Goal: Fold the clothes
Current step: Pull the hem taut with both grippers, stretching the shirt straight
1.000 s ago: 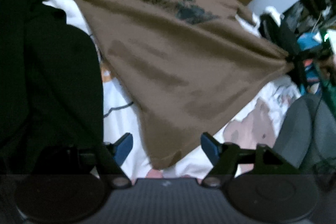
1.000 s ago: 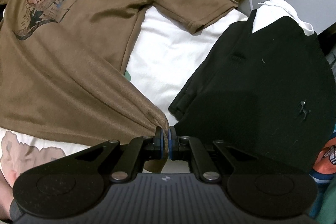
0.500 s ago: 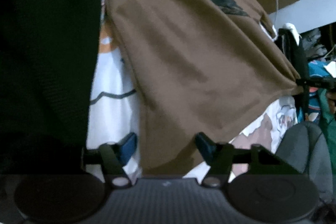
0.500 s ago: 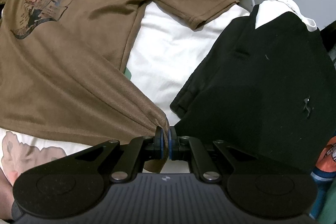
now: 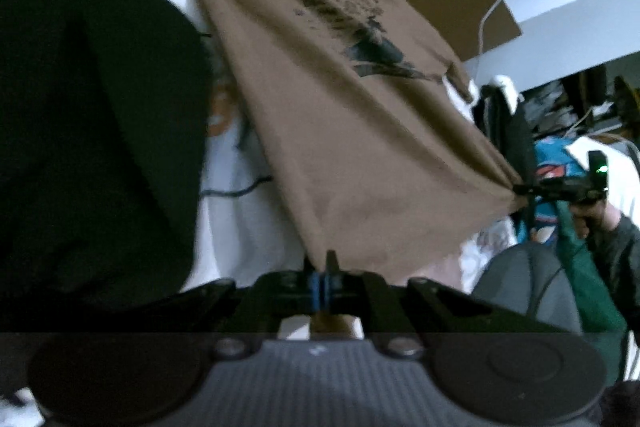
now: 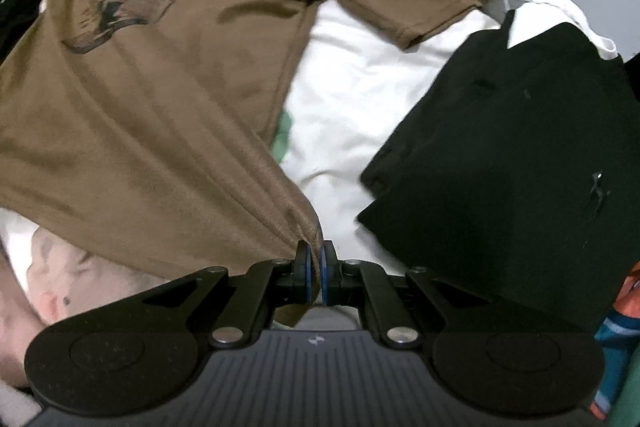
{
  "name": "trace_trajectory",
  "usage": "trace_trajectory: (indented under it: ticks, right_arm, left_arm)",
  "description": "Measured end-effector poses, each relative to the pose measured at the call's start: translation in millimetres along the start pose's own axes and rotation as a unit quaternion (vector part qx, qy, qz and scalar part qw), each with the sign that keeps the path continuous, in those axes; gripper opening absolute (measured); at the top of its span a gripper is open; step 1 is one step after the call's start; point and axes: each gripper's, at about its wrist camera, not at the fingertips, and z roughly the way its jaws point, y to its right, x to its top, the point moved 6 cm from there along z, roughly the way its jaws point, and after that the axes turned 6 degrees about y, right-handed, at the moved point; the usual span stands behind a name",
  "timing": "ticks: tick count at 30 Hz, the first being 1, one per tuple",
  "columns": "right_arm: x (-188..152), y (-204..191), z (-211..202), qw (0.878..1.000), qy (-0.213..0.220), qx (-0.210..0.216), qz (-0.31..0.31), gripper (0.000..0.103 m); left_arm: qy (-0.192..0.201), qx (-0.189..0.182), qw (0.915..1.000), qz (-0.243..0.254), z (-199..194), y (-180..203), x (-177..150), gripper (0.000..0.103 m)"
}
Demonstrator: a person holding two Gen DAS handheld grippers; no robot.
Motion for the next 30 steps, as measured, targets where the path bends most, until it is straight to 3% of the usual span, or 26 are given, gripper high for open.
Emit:
trace_trajectory:
  ticks: [4, 11, 17, 23, 30]
  right_arm:
    - [-9, -15, -8, 1.000, -0.005, 0.021, -0.009, 0.005]
    - [-29, -48, -13, 0.997, -0.032, 0.073, -0.022, 0.005]
    - [-45, -76, -14, 0.992, -0.059, 0.101, -0.051, 0.005]
    - [-61, -96, -18, 0.985, -0.089, 0.122, -0.080, 0.005]
    - [-61, -98, -19, 0.989, -0.077, 0.112, -0.060, 0.006]
  left_arm:
    - [0.018, -0.009, 0.9998, -0.008, -30, 1, 4, 0.002]
    - [0.034, 0.028, 0.9990, -0.013, -79, -7, -1, 0.002]
    - [0.023, 0.024, 0.9994, -0.010, -90, -4, -10, 0.002]
    - [0.019, 0.025, 0.9988, -0.038, -103, -19, -27, 0.002]
    - [-0.002, 0.041, 0.9990, -0.017, -87, -16, -25, 0.004]
